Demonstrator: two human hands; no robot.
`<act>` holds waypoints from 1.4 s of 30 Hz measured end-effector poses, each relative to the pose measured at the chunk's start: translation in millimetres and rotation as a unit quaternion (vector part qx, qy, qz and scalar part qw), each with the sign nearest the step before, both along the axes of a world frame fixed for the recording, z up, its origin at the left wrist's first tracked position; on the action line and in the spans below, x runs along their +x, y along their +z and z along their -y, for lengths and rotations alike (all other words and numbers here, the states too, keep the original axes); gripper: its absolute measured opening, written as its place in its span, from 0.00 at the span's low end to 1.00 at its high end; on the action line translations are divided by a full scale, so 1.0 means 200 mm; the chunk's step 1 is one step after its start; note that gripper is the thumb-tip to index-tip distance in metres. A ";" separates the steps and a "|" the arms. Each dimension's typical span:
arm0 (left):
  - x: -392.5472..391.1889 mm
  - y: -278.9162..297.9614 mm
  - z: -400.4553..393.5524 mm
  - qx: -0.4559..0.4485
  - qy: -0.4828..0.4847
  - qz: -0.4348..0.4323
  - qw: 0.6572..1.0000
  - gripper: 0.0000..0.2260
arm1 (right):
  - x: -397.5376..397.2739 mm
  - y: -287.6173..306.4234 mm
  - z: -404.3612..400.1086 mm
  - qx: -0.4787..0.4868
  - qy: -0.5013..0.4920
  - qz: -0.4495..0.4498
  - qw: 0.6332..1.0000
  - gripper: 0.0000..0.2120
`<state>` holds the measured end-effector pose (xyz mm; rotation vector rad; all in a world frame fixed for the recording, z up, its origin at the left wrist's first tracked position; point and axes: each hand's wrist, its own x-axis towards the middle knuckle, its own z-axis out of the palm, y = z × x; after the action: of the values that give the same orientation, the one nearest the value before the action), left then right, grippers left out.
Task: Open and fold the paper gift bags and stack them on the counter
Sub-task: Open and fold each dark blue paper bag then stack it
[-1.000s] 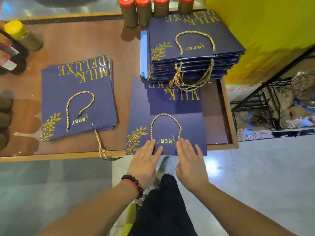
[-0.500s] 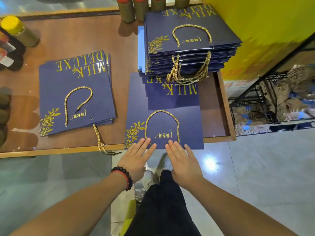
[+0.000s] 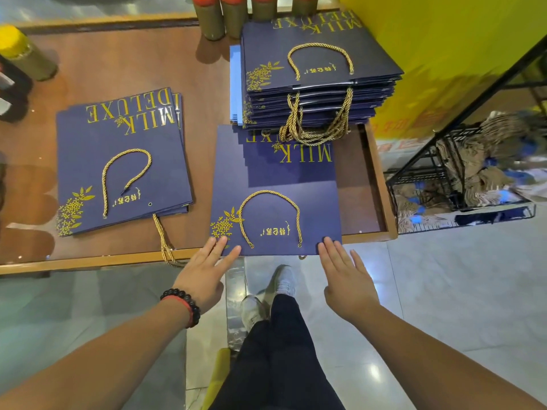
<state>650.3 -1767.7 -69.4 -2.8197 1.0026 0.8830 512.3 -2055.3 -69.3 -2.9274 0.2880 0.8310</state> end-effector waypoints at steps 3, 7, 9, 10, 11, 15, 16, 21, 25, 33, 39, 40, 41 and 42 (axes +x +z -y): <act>-0.01 0.01 0.00 -0.022 0.034 -0.015 0.999 0.33 | 0.00 0.03 0.02 0.036 -0.067 0.010 0.997 0.40; 0.02 0.03 0.10 -0.107 0.145 -0.039 0.983 0.23 | 0.09 0.07 -0.03 0.173 -0.255 0.074 0.948 0.34; 0.07 0.02 0.16 -0.113 0.234 -0.050 0.964 0.22 | 0.16 0.09 -0.05 0.247 -0.343 0.138 0.896 0.26; 0.09 0.03 0.18 -0.091 0.273 -0.056 0.956 0.25 | 0.18 0.10 -0.06 0.277 -0.384 0.159 0.866 0.23; 0.12 0.02 0.20 -0.070 0.309 -0.070 0.946 0.29 | 0.20 0.12 -0.06 0.299 -0.418 0.164 0.842 0.21; 0.18 0.08 0.21 -0.131 0.446 -0.121 0.877 0.26 | 0.27 0.18 -0.03 0.315 -0.473 0.126 0.813 0.19; 0.18 0.12 0.21 -0.148 0.471 -0.122 0.861 0.24 | 0.27 0.17 -0.01 0.315 -0.486 0.118 0.806 0.18; 0.17 0.19 0.19 -0.220 0.559 -0.238 0.763 0.09 | 0.28 0.19 0.02 0.286 -0.528 0.056 0.798 0.27; 0.12 0.22 0.16 -0.208 0.602 -0.314 0.704 0.14 | 0.23 0.17 0.00 0.243 -0.523 0.048 0.816 0.30; 0.05 0.38 0.08 -0.283 0.611 -0.324 0.665 0.11 | 0.18 0.32 -0.05 0.317 -0.510 0.159 0.783 0.10; -0.04 0.53 -0.01 -0.369 0.597 -0.285 0.654 0.10 | 0.10 0.50 -0.14 0.317 -0.476 0.226 0.789 0.12; -0.06 0.55 -0.02 -0.381 0.592 -0.276 0.654 0.09 | 0.08 0.51 -0.15 0.319 -0.473 0.230 0.788 0.12; -0.09 0.58 -0.04 -0.395 0.591 -0.265 0.652 0.08 | 0.07 0.53 -0.16 0.321 -0.468 0.237 0.788 0.13; -0.11 0.59 -0.05 -0.413 0.586 -0.258 0.648 0.06 | 0.06 0.55 -0.17 0.324 -0.463 0.245 0.788 0.13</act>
<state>628.8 -1757.4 49.5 -3.9931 -1.1439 1.6411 525.0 -2021.5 41.0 -1.8524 1.0165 -0.0233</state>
